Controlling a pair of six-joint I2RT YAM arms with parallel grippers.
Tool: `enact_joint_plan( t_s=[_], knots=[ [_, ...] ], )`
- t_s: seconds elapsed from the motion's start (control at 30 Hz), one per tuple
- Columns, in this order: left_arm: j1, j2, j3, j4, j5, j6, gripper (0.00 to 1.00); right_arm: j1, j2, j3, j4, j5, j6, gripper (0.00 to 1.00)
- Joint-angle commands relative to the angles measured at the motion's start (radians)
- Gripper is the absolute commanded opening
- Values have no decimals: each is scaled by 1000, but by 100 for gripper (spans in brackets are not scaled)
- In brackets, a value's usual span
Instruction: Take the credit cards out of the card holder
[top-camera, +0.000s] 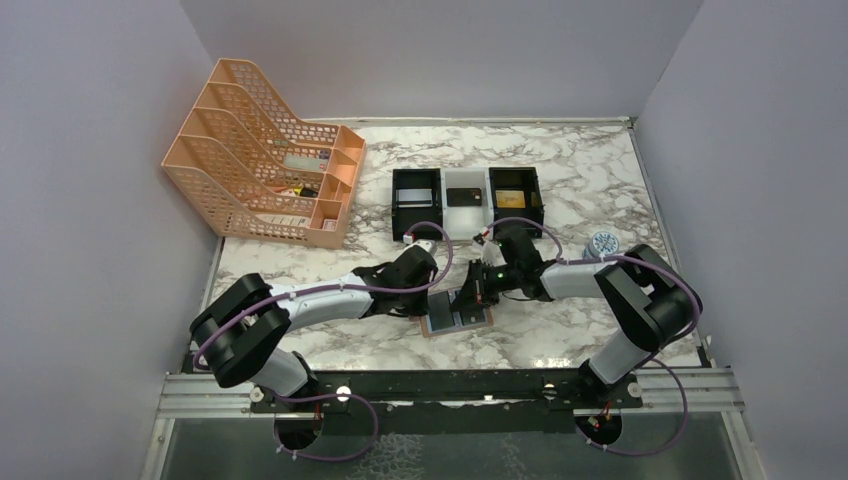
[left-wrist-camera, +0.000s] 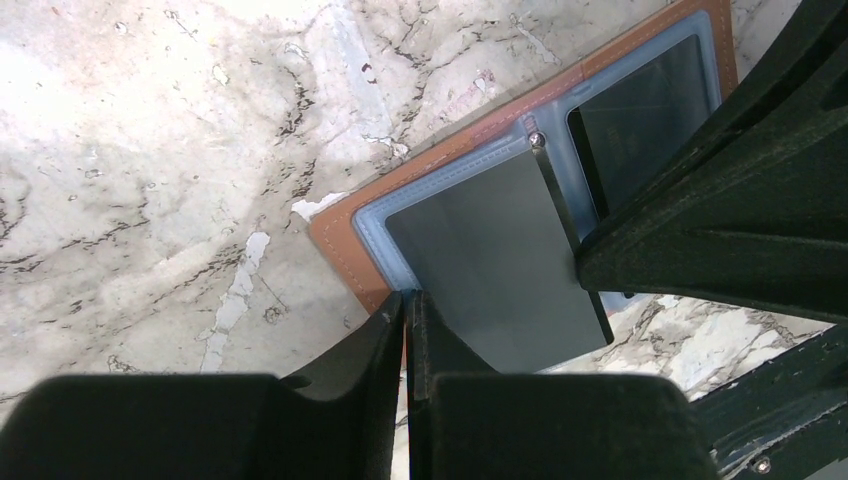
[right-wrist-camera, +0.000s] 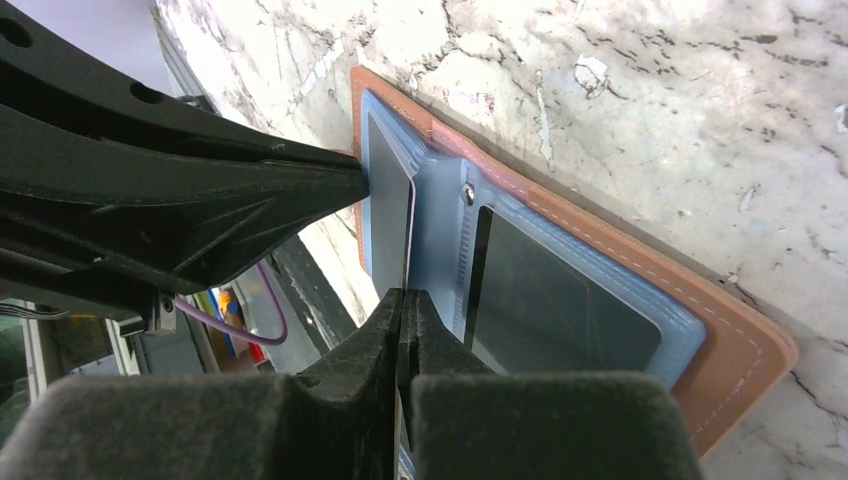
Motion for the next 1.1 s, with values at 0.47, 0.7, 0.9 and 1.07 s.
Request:
enact_joint_plan(
  t_s=[0.47, 0.7, 0.9, 1.07],
  knots=[
    [-22, 47, 15, -90, -97, -7, 6, -5, -70, -19, -18, 7, -31, 2],
    [-26, 33, 14, -101, -111, -9, 6, -13, -86, -14, -15, -43, -27, 2],
    [-26, 6, 16, -100, -120, -14, 9, -16, -133, -12, -78, 27, -45, 2],
    [-26, 3, 16, -101, -119, -15, 9, -17, -144, -20, -80, 6, -47, 2]
  ],
)
